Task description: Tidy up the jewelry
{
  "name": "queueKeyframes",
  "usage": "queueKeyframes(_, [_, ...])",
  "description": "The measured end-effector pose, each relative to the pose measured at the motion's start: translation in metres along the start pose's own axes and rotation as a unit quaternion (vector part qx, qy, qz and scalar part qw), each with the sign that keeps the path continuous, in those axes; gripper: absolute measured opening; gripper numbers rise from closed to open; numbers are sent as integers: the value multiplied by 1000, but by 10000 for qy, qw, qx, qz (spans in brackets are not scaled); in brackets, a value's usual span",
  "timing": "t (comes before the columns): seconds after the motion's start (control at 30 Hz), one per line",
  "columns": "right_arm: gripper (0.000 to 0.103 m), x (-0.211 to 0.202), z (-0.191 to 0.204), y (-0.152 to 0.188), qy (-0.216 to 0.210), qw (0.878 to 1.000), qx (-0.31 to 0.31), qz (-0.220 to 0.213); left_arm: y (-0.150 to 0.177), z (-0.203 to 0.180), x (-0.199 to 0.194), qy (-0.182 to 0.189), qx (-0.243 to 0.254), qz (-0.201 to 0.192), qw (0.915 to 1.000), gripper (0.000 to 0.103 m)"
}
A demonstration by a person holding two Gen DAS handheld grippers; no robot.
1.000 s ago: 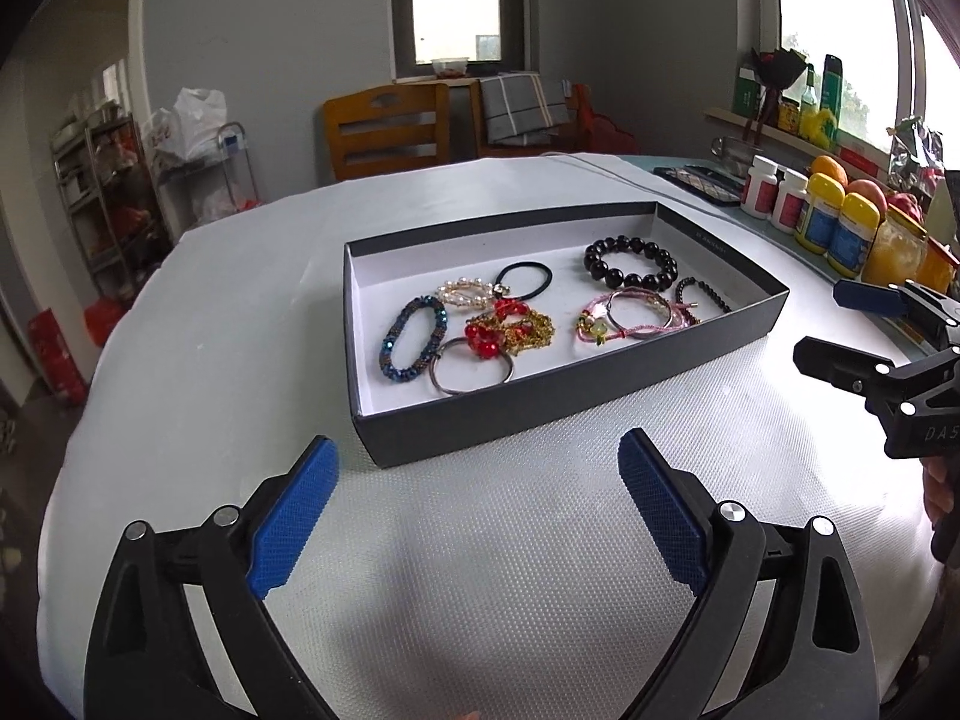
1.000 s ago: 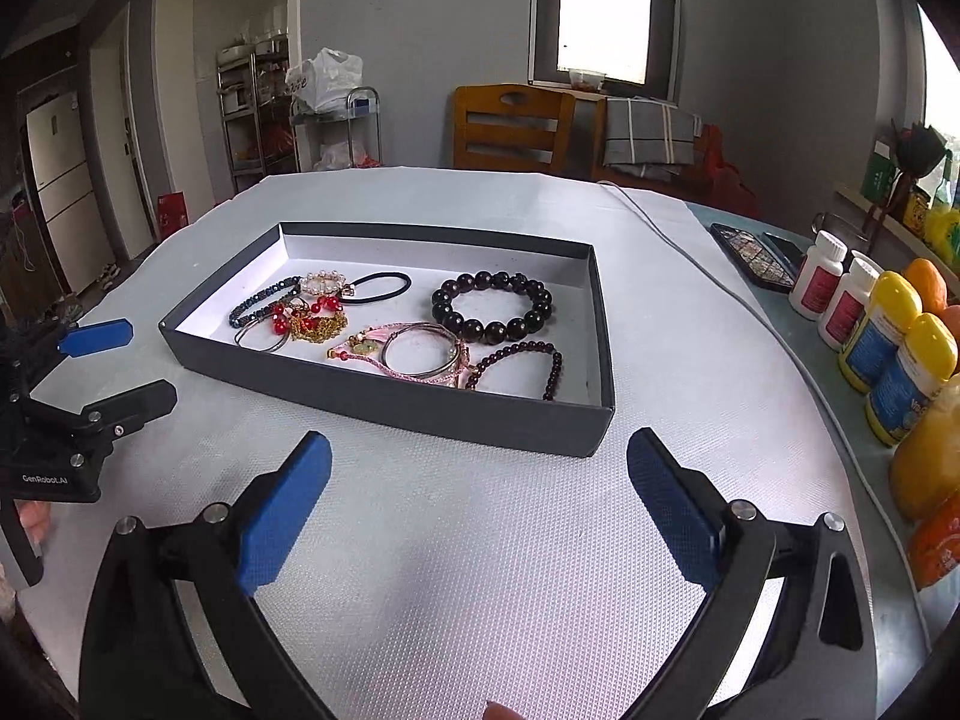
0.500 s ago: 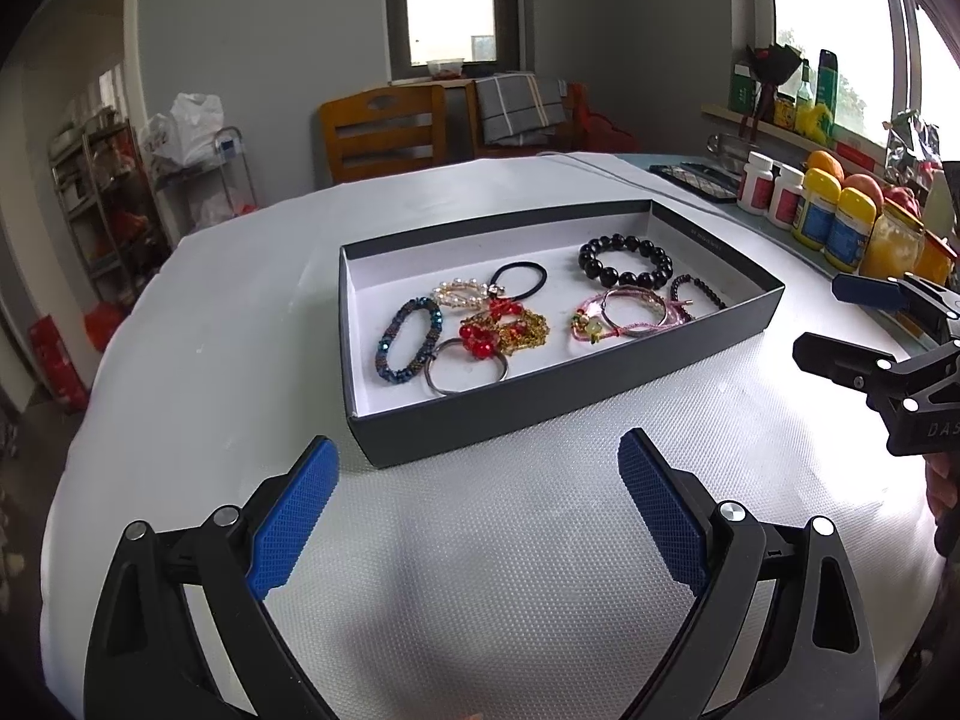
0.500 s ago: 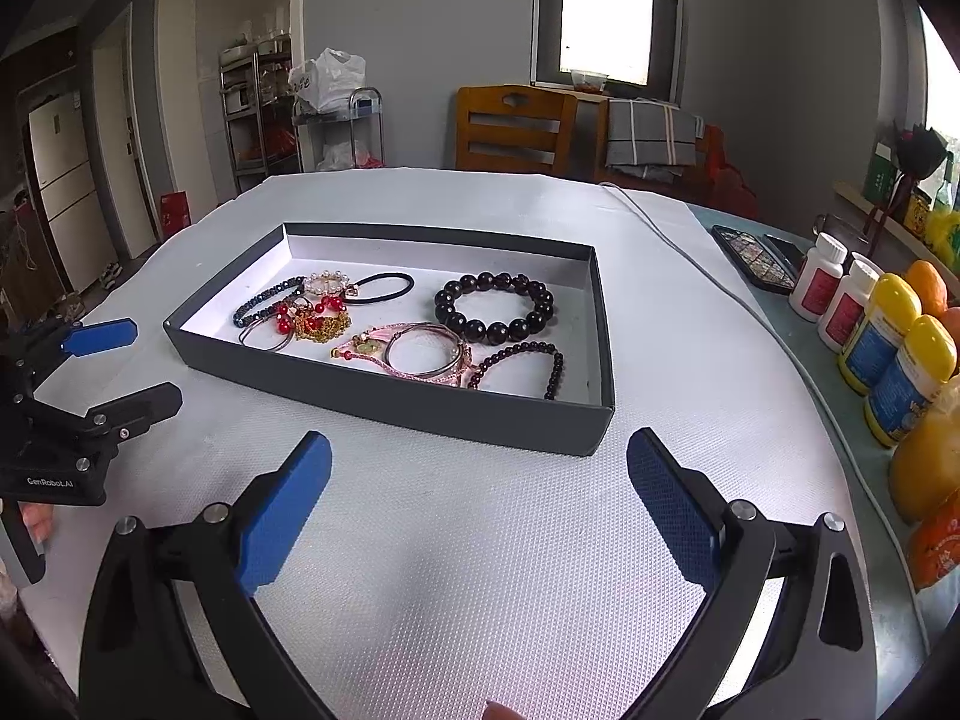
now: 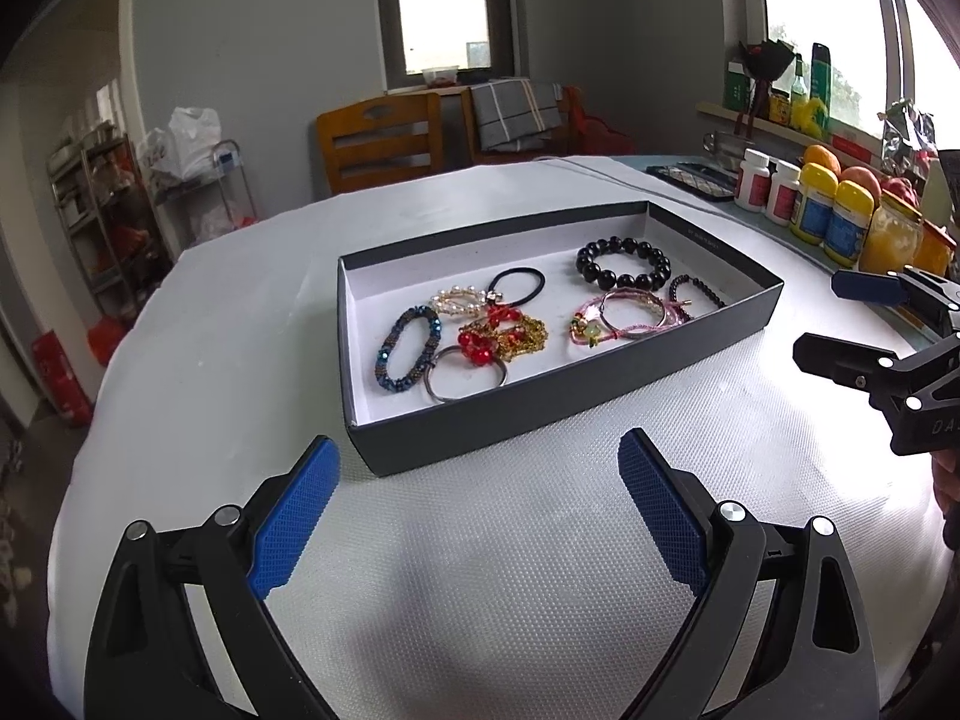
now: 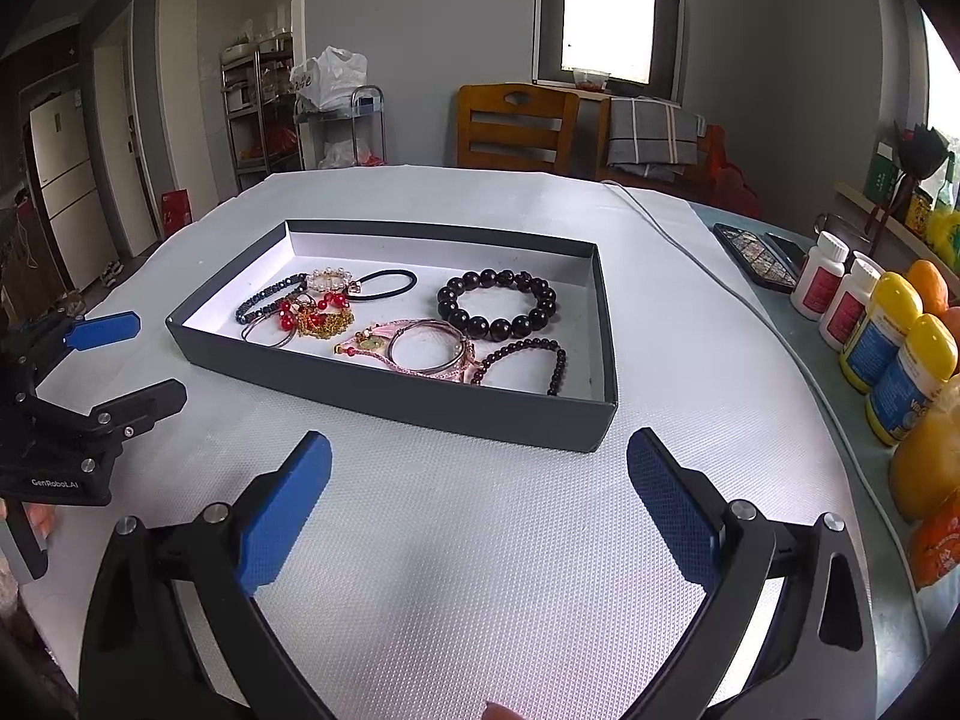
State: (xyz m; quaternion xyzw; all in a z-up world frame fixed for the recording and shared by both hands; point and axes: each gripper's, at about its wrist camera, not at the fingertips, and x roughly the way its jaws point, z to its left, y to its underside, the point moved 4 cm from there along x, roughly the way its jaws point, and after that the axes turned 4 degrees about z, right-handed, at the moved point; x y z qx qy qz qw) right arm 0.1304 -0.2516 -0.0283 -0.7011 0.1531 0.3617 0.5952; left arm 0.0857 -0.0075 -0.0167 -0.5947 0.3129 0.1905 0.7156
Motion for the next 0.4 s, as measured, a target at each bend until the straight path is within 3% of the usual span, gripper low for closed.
queueKeyframes(0.13, [97,-1,0,1,-7,10000,-5,5,-4,-5,-4,-30,204,-130,9997,95])
queueKeyframes(0.23, [97,-2,1,1,-17,10000,6,-6,-4,-6,-1,151,60,63,9998,95])
queueKeyframes(0.4, [97,-3,-1,0,-34,10000,20,-18,-3,-4,-2,-34,117,57,9999,96])
